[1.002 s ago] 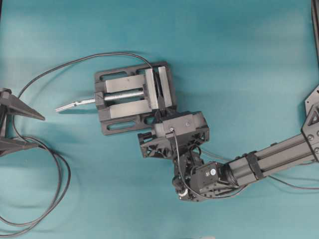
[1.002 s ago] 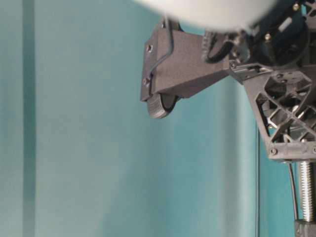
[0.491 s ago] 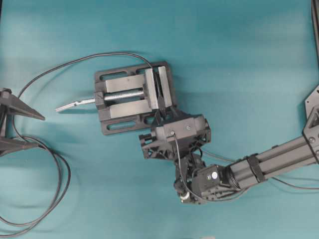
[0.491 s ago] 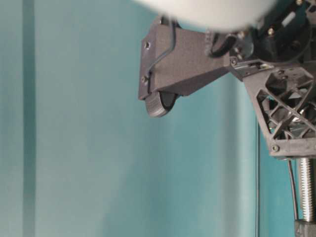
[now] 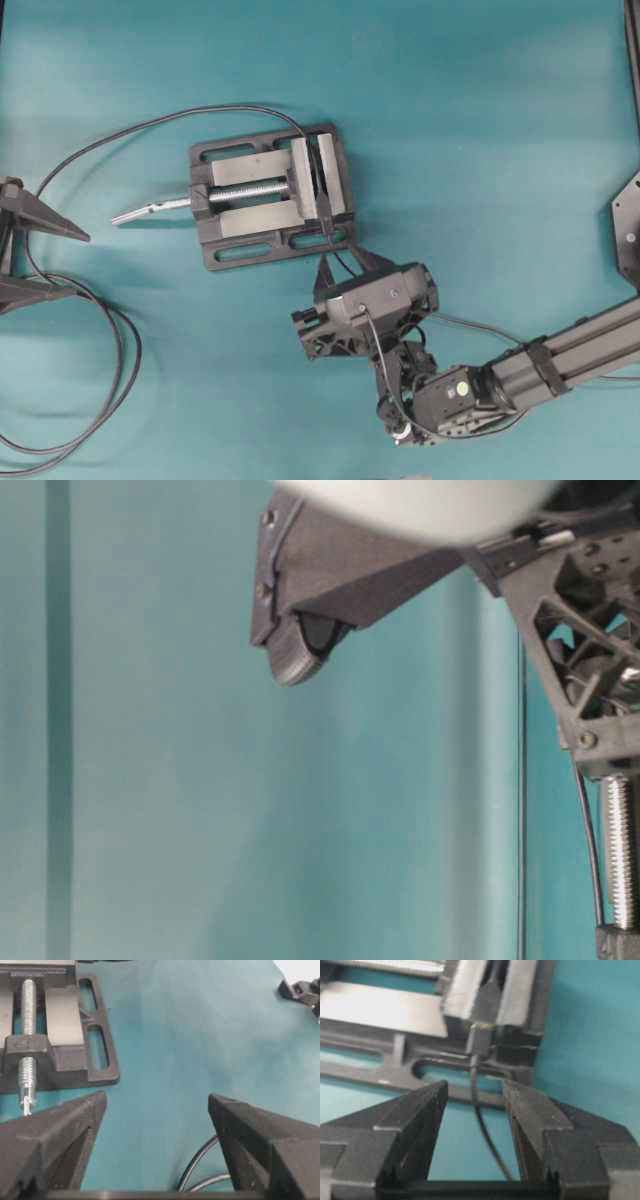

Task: Insert the USB cable into the fixed female connector.
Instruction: 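Open the right gripper and pull it back from the inserted plug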

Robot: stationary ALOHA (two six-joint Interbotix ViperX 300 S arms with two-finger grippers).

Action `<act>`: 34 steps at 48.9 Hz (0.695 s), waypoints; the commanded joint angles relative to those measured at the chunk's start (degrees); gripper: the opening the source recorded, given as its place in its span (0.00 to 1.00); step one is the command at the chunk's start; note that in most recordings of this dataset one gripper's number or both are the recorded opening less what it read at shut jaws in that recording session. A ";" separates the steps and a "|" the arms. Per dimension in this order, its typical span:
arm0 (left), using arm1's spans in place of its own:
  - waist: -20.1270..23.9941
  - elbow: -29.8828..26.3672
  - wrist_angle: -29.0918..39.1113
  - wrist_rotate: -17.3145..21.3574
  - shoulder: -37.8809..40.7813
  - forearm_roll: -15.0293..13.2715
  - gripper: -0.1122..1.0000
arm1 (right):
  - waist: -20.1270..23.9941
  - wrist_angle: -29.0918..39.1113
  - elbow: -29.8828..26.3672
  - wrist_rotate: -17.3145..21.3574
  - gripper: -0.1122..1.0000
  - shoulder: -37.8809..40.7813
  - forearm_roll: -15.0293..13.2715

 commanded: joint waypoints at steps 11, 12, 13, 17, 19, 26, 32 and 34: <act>-0.18 -1.32 -0.53 0.26 0.97 0.18 0.99 | 0.18 12.22 8.26 -2.99 0.59 -10.63 -0.62; -0.18 -1.41 -0.53 0.26 0.97 0.18 0.99 | 0.26 12.83 9.05 -2.99 0.59 -11.34 -0.62; -0.18 -1.32 -0.53 0.26 0.97 0.18 0.99 | 0.35 13.18 9.84 -2.99 0.59 -12.04 -0.70; -0.18 -1.32 -0.53 0.26 0.97 0.18 0.99 | 0.88 13.45 12.66 -2.99 0.59 -14.59 -1.85; -0.18 -1.32 -0.53 0.26 0.97 0.18 0.99 | 1.05 13.54 14.15 -2.99 0.59 -15.82 -3.34; -0.18 -1.32 -0.53 0.26 0.97 0.09 0.99 | 1.32 16.79 20.13 -2.81 0.59 -21.27 -11.34; -0.18 -1.32 -0.53 0.26 0.97 0.09 0.99 | 0.09 22.41 26.37 -2.37 0.59 -25.58 -17.14; -0.18 -1.32 -0.53 0.26 0.97 0.18 0.99 | -0.97 25.22 28.74 -2.20 0.59 -27.60 -19.16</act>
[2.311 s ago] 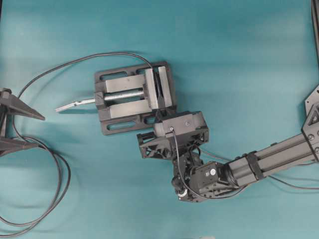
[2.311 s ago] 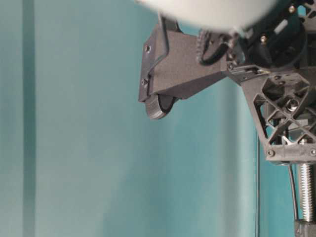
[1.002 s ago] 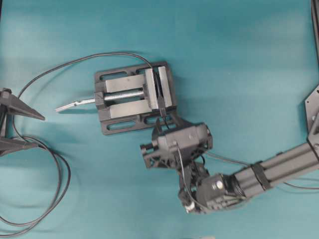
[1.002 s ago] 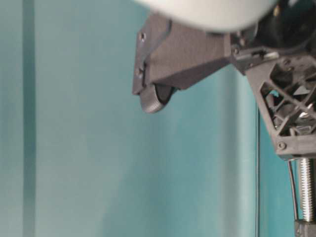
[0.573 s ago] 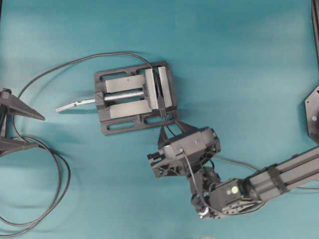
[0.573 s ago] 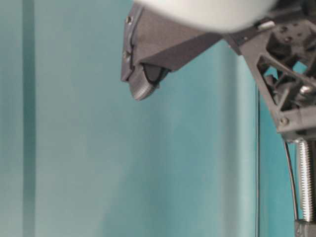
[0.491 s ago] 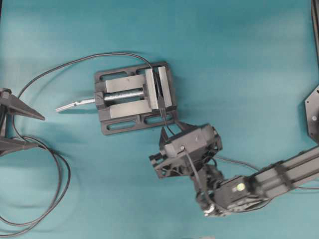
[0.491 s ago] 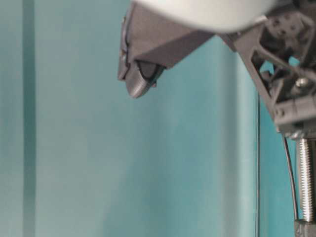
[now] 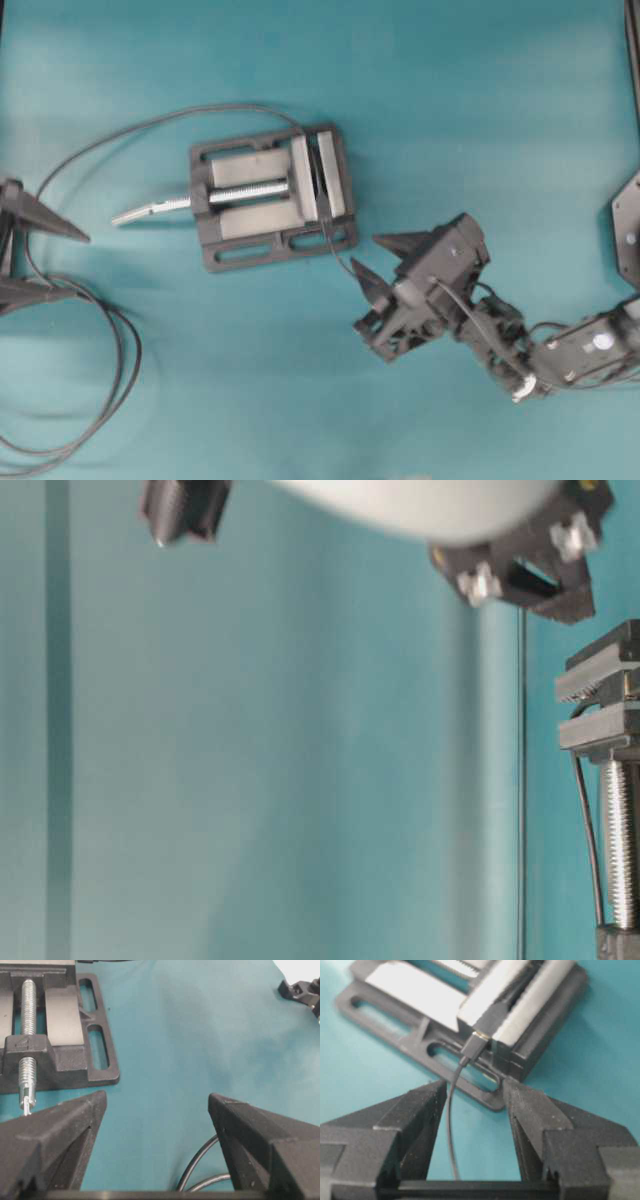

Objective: Insert the USB cable into the fixed female connector.

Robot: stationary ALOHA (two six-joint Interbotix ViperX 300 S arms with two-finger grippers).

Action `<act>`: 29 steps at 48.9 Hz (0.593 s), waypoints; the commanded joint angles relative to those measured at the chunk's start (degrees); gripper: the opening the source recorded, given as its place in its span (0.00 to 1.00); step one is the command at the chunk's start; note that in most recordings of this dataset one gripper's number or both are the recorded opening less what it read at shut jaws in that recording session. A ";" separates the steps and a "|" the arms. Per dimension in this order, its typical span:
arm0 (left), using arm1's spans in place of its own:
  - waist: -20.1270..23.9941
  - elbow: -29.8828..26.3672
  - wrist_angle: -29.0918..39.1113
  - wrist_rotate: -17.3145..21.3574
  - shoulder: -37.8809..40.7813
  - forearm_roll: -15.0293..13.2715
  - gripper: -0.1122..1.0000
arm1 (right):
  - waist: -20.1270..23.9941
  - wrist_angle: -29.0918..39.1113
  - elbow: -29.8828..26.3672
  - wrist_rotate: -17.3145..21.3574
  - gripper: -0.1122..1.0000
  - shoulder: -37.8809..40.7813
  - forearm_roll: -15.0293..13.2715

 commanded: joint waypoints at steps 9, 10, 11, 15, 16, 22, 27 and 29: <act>-0.18 -1.32 -0.44 0.26 0.97 0.18 0.99 | -6.33 12.30 11.07 1.49 0.59 -11.43 -12.83; -0.18 -1.32 -0.44 0.26 0.97 0.18 0.99 | -6.94 13.01 11.87 1.76 0.59 -11.95 -13.89; -0.18 -1.32 -0.44 0.26 0.97 0.09 0.99 | -7.47 13.54 12.66 2.11 0.59 -12.66 -15.03; -0.18 -1.41 -0.44 0.26 0.97 0.09 0.99 | -10.11 15.82 16.26 3.60 0.59 -15.38 -19.95; -0.18 -1.41 -0.44 0.26 0.88 0.18 0.99 | -10.81 16.17 17.05 3.96 0.59 -16.00 -20.92; -0.18 -1.41 -0.44 0.26 0.97 0.18 0.99 | -14.59 18.72 21.97 6.42 0.59 -20.39 -27.51; -0.18 -1.41 -0.44 0.26 0.97 0.09 0.99 | -17.67 21.71 26.19 8.17 0.59 -25.14 -32.78; -0.18 -1.32 -0.44 0.26 0.97 0.18 0.99 | -18.54 22.85 27.51 8.53 0.59 -26.98 -34.28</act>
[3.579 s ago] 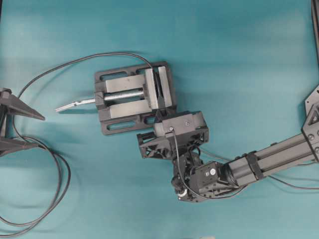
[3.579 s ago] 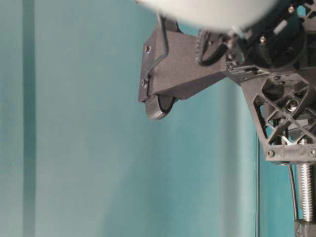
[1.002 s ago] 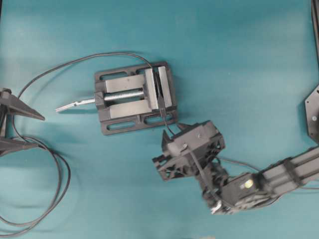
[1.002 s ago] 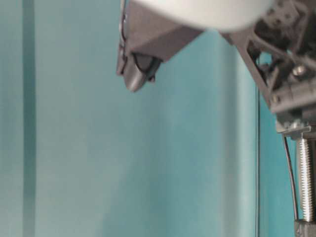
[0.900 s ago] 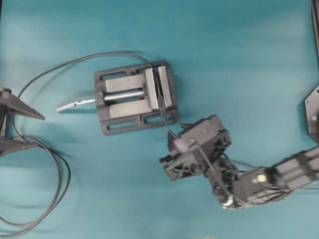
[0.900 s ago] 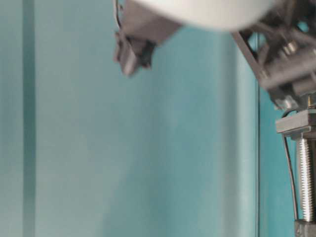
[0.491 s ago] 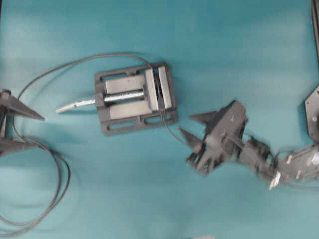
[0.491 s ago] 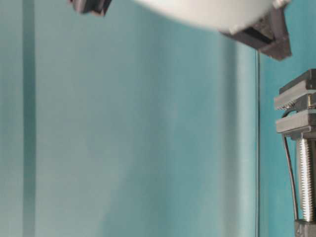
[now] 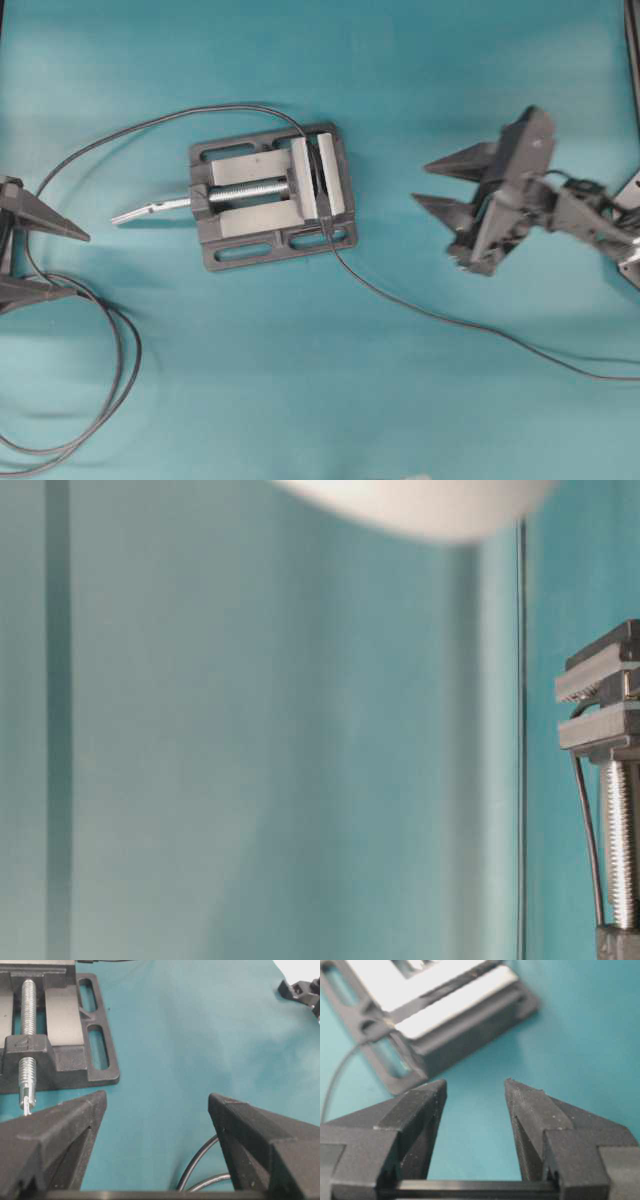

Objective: Insert the USB cable into the fixed female connector.

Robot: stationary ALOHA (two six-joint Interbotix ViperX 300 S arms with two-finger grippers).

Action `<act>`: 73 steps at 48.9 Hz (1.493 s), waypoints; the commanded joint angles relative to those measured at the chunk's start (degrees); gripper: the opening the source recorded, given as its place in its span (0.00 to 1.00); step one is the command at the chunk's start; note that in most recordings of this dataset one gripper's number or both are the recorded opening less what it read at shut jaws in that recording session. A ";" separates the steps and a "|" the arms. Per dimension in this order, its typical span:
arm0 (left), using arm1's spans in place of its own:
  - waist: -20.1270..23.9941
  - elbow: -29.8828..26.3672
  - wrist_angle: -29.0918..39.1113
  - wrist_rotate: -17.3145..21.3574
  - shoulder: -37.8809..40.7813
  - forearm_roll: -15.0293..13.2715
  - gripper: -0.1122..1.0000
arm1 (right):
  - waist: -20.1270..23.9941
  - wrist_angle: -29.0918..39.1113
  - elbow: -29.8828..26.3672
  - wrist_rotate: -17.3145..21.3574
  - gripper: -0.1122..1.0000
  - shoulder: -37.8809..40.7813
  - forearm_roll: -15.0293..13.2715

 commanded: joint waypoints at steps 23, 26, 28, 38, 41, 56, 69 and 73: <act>-0.18 -1.32 -0.53 0.26 0.97 0.18 0.99 | -2.99 6.59 16.26 0.35 0.53 -22.68 -16.35; -0.18 -1.32 -0.53 0.26 1.05 0.26 0.99 | -2.81 7.38 17.75 0.88 0.52 -25.66 -19.34; -0.18 -1.32 -0.53 0.26 0.97 0.26 0.99 | -2.72 8.09 18.63 1.14 0.51 -28.04 -20.48; -0.18 -1.41 -0.53 0.26 0.97 0.26 0.99 | -2.72 13.27 24.61 2.64 0.51 -40.52 -21.01; -0.18 -1.32 -0.53 0.26 0.97 0.26 0.99 | -2.72 16.44 25.75 2.37 0.51 -43.51 -21.18; -0.18 -1.32 -0.53 0.26 0.97 0.18 0.99 | -3.16 19.86 25.40 -0.18 0.51 -45.09 -24.70; -0.18 -1.32 -0.53 0.26 0.97 0.18 0.99 | -3.25 18.54 23.29 -0.09 0.51 -45.09 -24.87; -0.18 -1.32 -0.53 0.26 0.97 0.26 0.99 | -3.25 18.81 22.68 0.18 0.51 -45.09 -24.87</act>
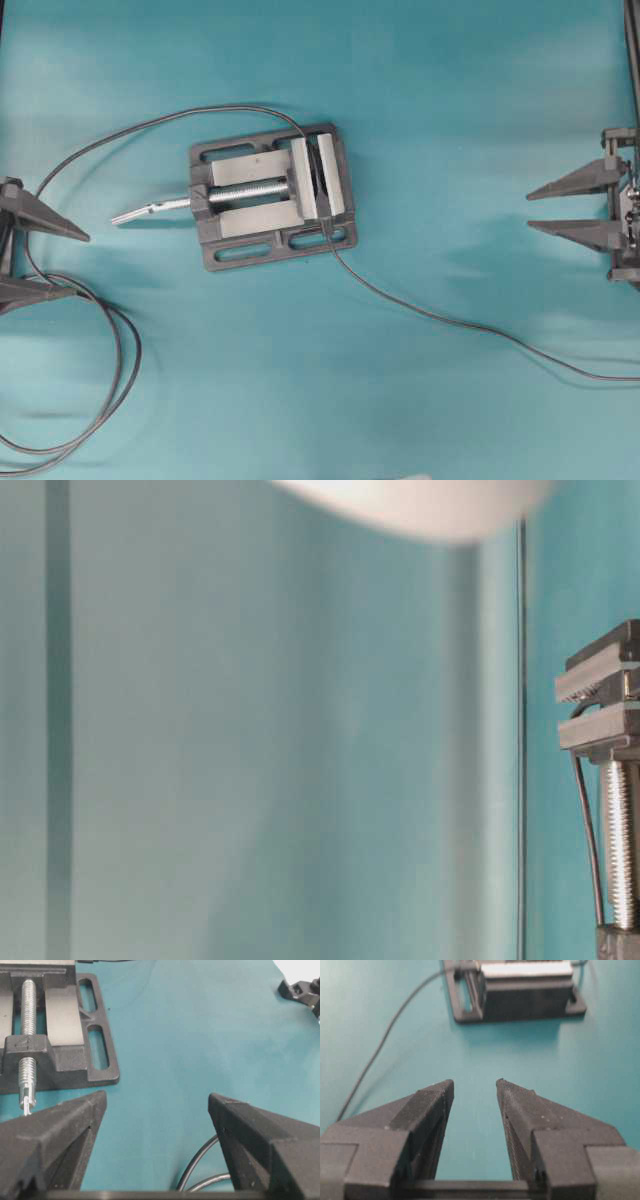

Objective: Insert the USB cable into the fixed female connector.

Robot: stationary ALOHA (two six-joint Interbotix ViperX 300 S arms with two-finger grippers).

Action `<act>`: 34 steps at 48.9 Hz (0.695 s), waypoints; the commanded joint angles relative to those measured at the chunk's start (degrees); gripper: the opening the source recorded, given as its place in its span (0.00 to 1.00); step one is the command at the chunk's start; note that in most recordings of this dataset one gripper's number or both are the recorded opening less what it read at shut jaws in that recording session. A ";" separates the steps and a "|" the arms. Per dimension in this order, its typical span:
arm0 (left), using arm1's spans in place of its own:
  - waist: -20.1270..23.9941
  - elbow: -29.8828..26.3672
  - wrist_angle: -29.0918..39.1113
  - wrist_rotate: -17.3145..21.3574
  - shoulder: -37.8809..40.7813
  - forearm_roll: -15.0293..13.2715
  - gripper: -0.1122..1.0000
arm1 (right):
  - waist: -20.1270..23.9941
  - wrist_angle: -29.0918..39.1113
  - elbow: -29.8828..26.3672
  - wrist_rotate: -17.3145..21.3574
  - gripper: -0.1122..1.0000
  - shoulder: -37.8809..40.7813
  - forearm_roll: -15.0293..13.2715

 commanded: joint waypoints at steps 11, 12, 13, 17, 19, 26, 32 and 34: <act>-0.18 -1.32 -0.53 0.26 0.97 0.09 0.99 | 0.00 10.02 -1.49 0.26 0.51 0.26 -0.26; -0.18 -1.41 -0.53 0.26 0.97 0.18 0.99 | 0.00 11.16 -1.67 0.26 0.51 0.26 -0.26; -0.26 -1.32 -0.53 0.26 0.97 0.09 0.99 | 0.00 12.39 -1.76 0.18 0.51 0.26 -0.35; -0.18 -1.32 -0.53 0.26 0.97 0.18 0.99 | -0.09 15.47 -2.72 0.00 0.51 0.26 -0.35; -0.26 -1.32 -0.53 0.26 0.97 0.18 0.99 | -0.09 15.56 -3.16 0.00 0.51 0.35 -0.44; -0.18 -1.32 -0.53 0.26 0.97 0.18 0.99 | -0.09 14.94 -4.39 -0.09 0.51 0.26 -0.44; -0.18 -1.41 -0.53 0.26 0.97 0.09 0.99 | -0.09 14.77 -4.66 0.00 0.51 0.26 -0.44; -0.18 -1.32 -0.53 0.26 0.97 0.18 0.99 | 0.00 14.85 -4.39 0.18 0.51 0.26 -0.44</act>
